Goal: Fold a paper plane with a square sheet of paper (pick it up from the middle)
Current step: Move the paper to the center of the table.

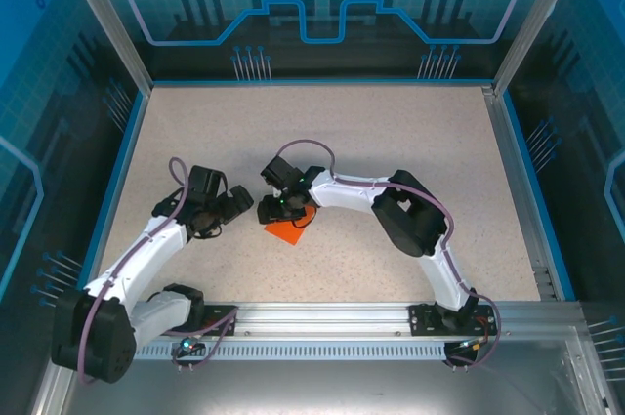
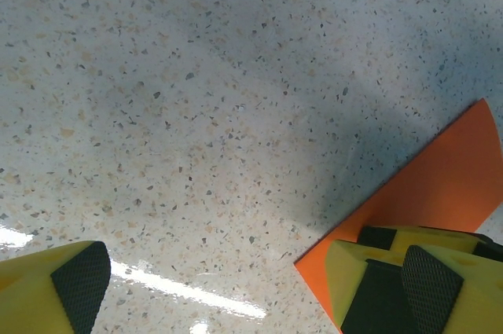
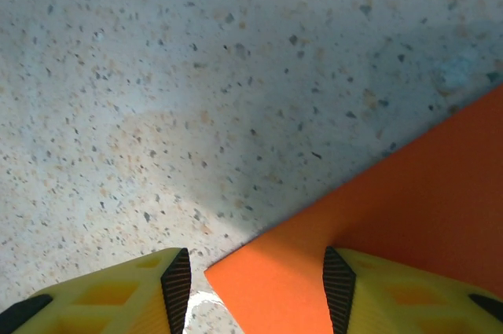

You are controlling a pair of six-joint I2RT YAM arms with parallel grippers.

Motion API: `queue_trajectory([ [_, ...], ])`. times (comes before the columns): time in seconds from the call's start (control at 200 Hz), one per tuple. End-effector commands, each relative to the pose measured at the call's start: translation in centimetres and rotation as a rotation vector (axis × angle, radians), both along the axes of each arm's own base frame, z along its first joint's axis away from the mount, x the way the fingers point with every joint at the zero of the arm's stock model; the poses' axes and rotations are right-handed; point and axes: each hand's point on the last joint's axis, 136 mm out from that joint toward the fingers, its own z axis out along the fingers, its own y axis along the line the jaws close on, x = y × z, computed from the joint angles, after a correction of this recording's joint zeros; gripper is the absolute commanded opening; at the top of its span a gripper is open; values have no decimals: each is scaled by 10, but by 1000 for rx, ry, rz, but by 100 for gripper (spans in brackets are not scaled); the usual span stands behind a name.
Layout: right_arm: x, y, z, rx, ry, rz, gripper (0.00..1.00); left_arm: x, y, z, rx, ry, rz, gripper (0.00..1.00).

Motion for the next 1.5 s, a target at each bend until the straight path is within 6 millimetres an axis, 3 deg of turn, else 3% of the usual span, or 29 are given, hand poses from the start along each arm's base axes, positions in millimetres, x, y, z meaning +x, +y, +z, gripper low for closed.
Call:
queue_trajectory([
  [0.0,-19,-16,-17,-67,50,45,51,-9,1,0,-16,11,-5,98],
  [0.34,-42,-76,-32,-149,56,116,51,-7,-14,1,-64,20,-82,98],
  [0.56,-59,-122,-32,-182,52,186,51,-2,-36,1,-161,-1,-151,99],
  [0.675,-59,-122,-15,-108,31,175,51,1,-51,4,-190,-13,-203,99],
  [0.78,-50,-117,21,-17,-45,103,53,3,-70,9,-220,-31,-269,98],
  [0.87,-41,-128,44,15,-105,-15,56,6,-92,16,-260,-64,-334,96],
  [1.0,-34,-169,53,3,-94,-241,59,11,-128,26,-318,-105,-440,86],
  [1.02,-38,-179,45,-11,-70,-273,59,13,-134,28,-326,-112,-457,84],
  [1.165,-40,-217,42,1,-43,-423,61,22,-180,34,-396,-120,-581,66],
  [1.34,-38,-241,40,-3,-45,-495,62,38,-227,22,-433,-44,-667,45],
  [1.49,-37,-245,35,11,-32,-520,65,53,-242,-5,-422,53,-644,37],
])
